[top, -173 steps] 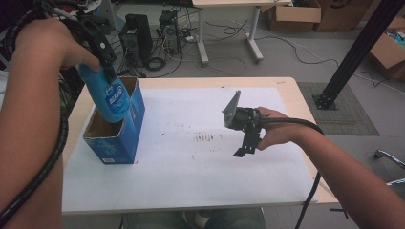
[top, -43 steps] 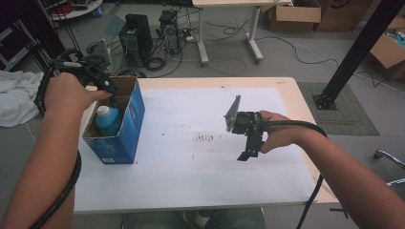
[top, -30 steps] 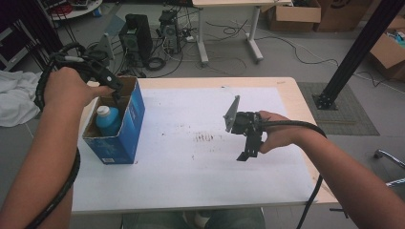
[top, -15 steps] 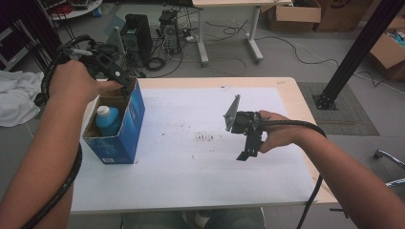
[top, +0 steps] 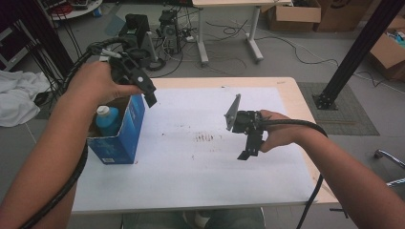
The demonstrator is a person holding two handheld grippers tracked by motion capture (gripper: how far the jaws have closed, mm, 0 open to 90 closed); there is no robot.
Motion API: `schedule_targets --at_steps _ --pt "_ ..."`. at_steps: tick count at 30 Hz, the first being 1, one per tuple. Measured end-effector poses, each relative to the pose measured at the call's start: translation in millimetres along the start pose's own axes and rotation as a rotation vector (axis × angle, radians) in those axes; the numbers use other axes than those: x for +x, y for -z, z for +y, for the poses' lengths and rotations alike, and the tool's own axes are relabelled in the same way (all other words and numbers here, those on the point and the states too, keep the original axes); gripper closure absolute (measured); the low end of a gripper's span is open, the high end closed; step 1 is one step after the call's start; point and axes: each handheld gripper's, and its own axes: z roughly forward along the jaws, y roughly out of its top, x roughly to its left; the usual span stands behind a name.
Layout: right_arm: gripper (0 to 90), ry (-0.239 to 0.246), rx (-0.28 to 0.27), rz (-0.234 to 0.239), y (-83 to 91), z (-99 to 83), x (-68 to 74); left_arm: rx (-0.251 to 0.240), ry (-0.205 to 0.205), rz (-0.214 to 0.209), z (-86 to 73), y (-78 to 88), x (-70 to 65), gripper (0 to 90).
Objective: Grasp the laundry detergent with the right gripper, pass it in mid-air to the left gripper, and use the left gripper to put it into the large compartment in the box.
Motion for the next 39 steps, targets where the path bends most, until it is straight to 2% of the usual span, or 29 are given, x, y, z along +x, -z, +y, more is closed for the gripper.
schedule_targets --at_steps 1,2,3,6,7,8,9,10,11,13,14,15,16,17,18,19,21,22,25,31,39 --pt "0.0 0.0 0.0 0.0 0.0 0.0 0.0 -0.001 -0.033 -0.014 2.0 -0.8 -3.8 0.1" --pt "0.0 -0.001 0.007 -0.002 0.1 0.4 -0.2 0.006 -0.101 -0.024 5.6 -2.4 -10.7 0.1" --pt "0.0 -0.001 0.007 -0.002 0.1 0.4 -0.2 0.006 -0.101 -0.024 5.6 -2.4 -10.7 0.1" --pt "0.0 0.001 0.013 -0.005 2.6 2.1 -0.6 0.032 -0.22 -0.035 11.8 -6.7 -23.2 0.1" --pt "0.0 -0.002 0.013 -0.005 3.1 2.2 -0.6 0.045 -0.296 -0.039 15.1 -10.2 -30.4 0.1" --pt "0.0 -0.002 0.013 -0.005 3.1 2.2 -0.6 0.045 -0.296 -0.039 15.1 -10.2 -30.4 0.1" --pt "0.0 -0.006 0.013 -0.004 3.5 2.4 -0.5 0.054 -0.338 -0.043 17.2 -12.4 -34.5 0.1" --pt "0.0 -0.009 0.018 -0.008 4.4 2.3 -0.4 0.06 -0.41 -0.052 19.1 -16.1 -41.1 0.1" --pt "0.0 -0.009 0.02 -0.009 5.1 2.2 -0.7 0.06 -0.41 -0.052 19.1 -16.1 -41.1 0.1" --pt "0.0 -0.011 0.019 -0.009 5.8 1.9 -1.0 0.088 -0.496 -0.073 20.1 -21.4 -48.9 0.1" --pt "0.0 -0.013 0.021 -0.014 7.0 1.3 -1.4 0.103 -0.553 -0.087 20.7 -24.8 -54.8 0.1" --pt "0.0 -0.013 0.021 -0.014 7.0 1.3 -1.4 0.103 -0.553 -0.087 20.7 -24.8 -54.8 0.1" --pt "0.0 -0.015 0.022 -0.013 8.0 0.8 -1.3 0.113 -0.63 -0.106 20.2 -27.8 -61.9 0.1" --pt "0.0 -0.015 0.022 -0.013 8.0 0.8 -1.3 0.113 -0.63 -0.106 20.2 -27.8 -61.9 0.1" --pt "0.0 -0.018 0.024 -0.014 8.5 0.6 -1.0 0.12 -0.656 -0.118 20.2 -29.5 -64.9 0.1" --pt "0.0 -0.017 0.025 -0.013 9.1 -0.3 -1.3 0.124 -0.679 -0.113 20.8 -30.6 -67.7 0.1" --pt "0.0 -0.02 0.021 -0.016 9.2 -1.0 -1.7 0.126 -0.697 -0.108 22.4 -31.8 -71.6 0.1" --pt "0.0 -0.02 0.023 -0.015 10.3 -2.4 -2.6 0.124 -0.725 -0.109 23.9 -31.7 -74.7 0.1" --pt "0.0 -0.028 0.026 -0.015 12.2 -4.0 -3.6 0.127 -0.743 -0.106 25.1 -31.9 -76.9 0.1" --pt "0.0 -0.029 0.028 -0.017 14.2 -5.3 -4.5 0.141 -0.759 -0.119 25.9 -35.7 -78.7 0.1" --pt "0.0 -0.024 0.034 -0.012 12.4 -4.4 -5.9 0.151 -0.757 -0.133 24.5 -40.4 -75.9 0.1"
